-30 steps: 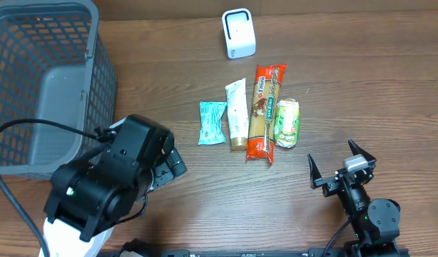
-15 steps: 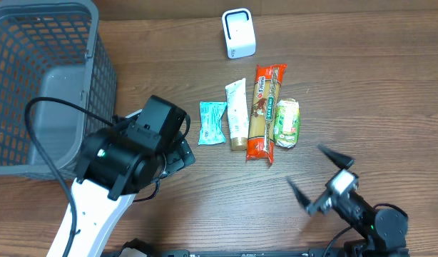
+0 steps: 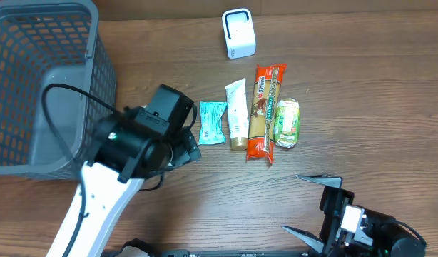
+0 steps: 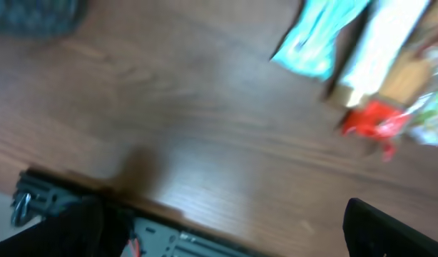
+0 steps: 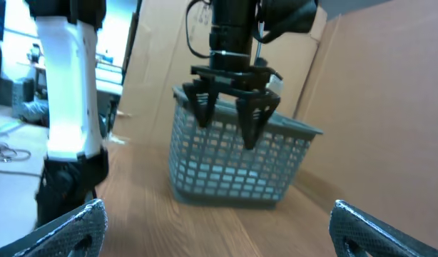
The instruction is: Scan the item barcode
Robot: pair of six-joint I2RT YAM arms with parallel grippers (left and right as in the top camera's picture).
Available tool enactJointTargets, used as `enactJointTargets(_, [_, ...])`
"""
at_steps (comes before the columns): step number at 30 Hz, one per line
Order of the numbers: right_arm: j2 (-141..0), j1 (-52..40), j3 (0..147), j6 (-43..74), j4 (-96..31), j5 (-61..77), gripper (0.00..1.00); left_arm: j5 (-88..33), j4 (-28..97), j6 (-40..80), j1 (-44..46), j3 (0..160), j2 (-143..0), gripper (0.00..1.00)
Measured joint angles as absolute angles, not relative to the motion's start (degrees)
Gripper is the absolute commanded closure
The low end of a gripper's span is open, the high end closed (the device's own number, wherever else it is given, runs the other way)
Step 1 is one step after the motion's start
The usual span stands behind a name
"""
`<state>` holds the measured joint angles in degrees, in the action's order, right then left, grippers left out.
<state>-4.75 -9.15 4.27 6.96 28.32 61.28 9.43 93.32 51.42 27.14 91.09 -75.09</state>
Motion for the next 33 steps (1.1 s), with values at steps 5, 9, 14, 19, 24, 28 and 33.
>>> enactJointTargets(5, [-5.56, -9.13, 13.78, 9.21, 14.96, 61.08, 0.0, 12.12, 96.27, 51.03, 25.82, 102.15, -71.09, 0.0])
enactJointTargets(9, [-11.73, -8.82, 20.78, 9.47, 6.37, 61.71, 0.0, 13.19, 96.44, 51.07, 20.38, 107.31, -65.3, 0.0])
enactJointTargets(14, [-24.32, -8.32, 28.95, 9.43, 6.02, 66.54, 0.0, 14.0, 96.75, 52.14, 12.47, 108.4, -58.81, 0.0])
enactJointTargets(19, [-34.54, -8.27, 32.32, 12.12, 12.75, 76.77, 0.0, 13.65, 96.86, 52.1, 11.14, 108.49, -56.36, 0.0])
enactJointTargets(24, [-39.72, -8.27, 32.32, 19.29, 17.76, 82.08, 0.0, 12.58, 96.86, 52.1, 11.14, 108.47, -56.51, 0.0])
enactJointTargets(28, [-41.34, -8.29, 32.38, 29.61, 27.59, 80.49, 0.0, 12.38, 96.86, 52.1, 11.14, 108.47, -56.51, 0.01])
enactJointTargets(33, [-42.04, -8.27, 32.49, 38.11, 34.02, 77.71, 0.0, 12.21, 96.86, 52.1, 11.14, 108.47, -56.53, 0.01])
